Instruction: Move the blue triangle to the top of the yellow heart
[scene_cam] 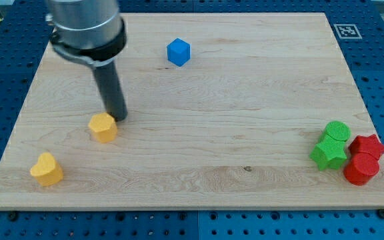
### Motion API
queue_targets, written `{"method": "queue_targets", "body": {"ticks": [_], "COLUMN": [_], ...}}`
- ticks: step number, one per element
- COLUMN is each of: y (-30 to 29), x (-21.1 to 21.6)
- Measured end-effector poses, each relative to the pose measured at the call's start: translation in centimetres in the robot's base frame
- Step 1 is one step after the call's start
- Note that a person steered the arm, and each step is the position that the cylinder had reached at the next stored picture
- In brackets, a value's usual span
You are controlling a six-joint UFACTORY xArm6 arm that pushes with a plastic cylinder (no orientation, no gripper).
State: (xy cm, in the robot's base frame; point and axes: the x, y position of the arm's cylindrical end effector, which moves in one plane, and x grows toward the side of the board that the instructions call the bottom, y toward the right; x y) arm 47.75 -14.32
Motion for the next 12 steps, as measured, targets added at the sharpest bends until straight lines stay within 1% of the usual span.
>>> {"method": "queue_targets", "body": {"ticks": [1,2,3,5,6,7,8,9,10,12], "y": [-2.0,-2.4,-2.0,8.6,7.4,4.9,4.4,0.3,-4.2,-3.7], "x": [2.5,4.8,2.7,-6.8,-11.0,-14.8,-19.6,-19.9,-18.7,-14.4]}}
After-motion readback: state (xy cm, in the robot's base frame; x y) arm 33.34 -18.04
